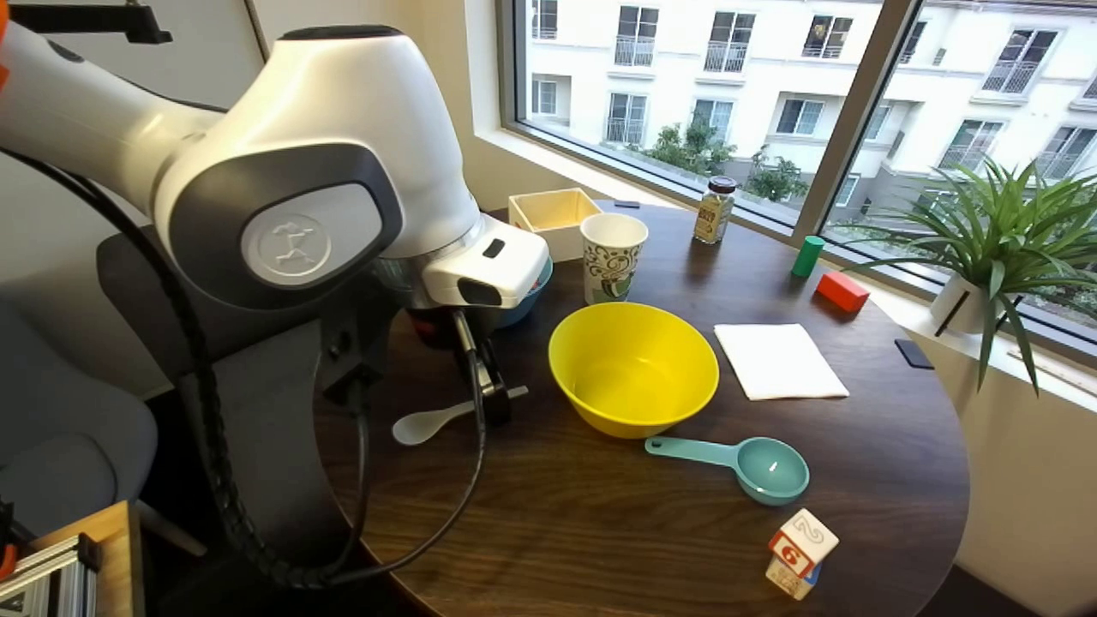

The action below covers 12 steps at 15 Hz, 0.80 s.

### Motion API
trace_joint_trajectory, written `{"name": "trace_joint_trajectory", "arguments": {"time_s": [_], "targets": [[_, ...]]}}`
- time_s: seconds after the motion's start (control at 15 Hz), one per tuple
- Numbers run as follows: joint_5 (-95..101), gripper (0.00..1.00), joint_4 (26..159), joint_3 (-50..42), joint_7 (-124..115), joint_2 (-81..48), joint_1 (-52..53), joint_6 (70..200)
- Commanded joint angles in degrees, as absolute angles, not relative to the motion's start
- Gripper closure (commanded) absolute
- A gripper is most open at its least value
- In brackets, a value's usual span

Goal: Use the spoon to scoop out of the blue bowl, empty the content into the yellow bowl and the cup and place the spoon back

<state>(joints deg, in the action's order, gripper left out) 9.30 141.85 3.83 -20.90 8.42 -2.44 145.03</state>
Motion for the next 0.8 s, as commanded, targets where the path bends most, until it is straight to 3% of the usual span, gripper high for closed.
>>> {"name": "trace_joint_trajectory", "arguments": {"time_s": [0.0, 0.13, 0.47, 0.53, 0.6, 0.67, 0.73], "targets": [[11.9, 0.39, 142.2, 4.1, -23.3, 7.4, -2.6, 147.0], [11.9, 0.4, 142.1, 4.0, -23.1, 7.1, -2.5, 146.9], [13.1, 0.04, 141.3, 4.0, -24.1, 5.8, -2.7, 148.8], [13.6, 0.01, 141.2, 4.0, -24.5, 5.5, -2.7, 149.4], [14.1, 0.04, 141.1, 4.0, -24.9, 5.3, -2.7, 149.8], [14.8, 0.3, 141.0, 4.0, -25.3, 5.0, -2.7, 150.2], [15.4, 0.29, 141.0, 3.9, -25.9, 4.8, -2.8, 150.5]]}}
